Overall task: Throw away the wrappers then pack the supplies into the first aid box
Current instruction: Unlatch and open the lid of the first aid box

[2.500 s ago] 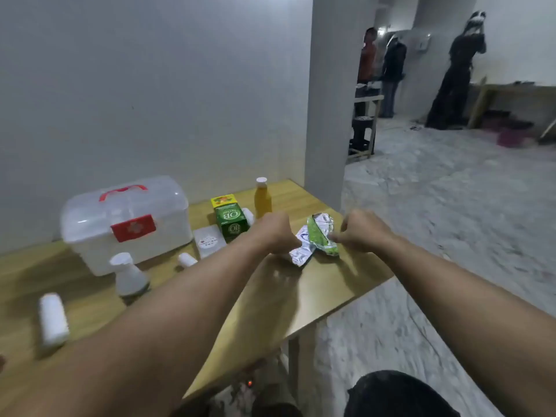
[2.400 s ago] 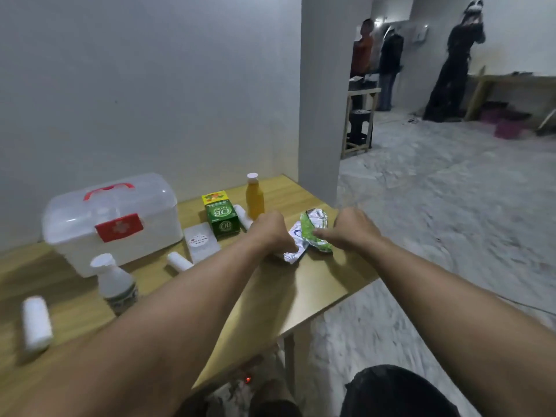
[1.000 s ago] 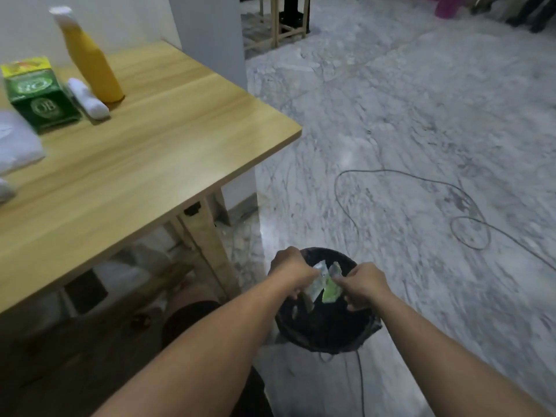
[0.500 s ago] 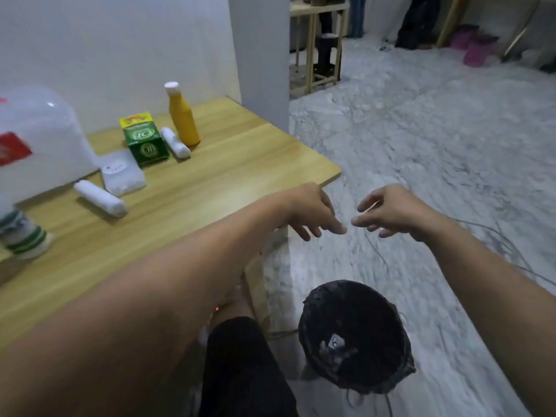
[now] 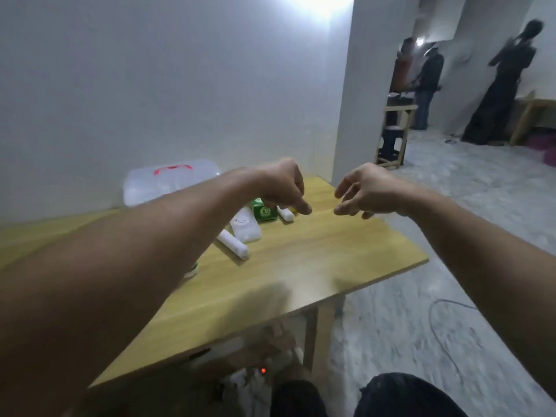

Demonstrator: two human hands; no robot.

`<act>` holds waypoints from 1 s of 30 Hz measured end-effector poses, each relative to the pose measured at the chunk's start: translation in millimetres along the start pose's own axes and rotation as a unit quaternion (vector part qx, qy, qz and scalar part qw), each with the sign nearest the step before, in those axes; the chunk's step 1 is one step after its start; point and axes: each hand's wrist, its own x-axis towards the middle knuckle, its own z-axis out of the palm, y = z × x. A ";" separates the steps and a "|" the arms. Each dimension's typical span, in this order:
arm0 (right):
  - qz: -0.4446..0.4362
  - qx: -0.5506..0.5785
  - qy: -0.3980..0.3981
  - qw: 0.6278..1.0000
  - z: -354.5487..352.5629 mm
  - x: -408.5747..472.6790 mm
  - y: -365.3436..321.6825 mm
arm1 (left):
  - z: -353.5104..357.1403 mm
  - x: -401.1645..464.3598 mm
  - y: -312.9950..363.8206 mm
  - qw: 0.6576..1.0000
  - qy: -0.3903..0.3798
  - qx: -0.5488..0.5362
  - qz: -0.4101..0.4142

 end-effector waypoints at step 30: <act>-0.446 -0.247 0.197 0.837 197.9 157.9 -117.0 | -44.8 -6.6 -262.3 0.953 0.231 0.064 -0.187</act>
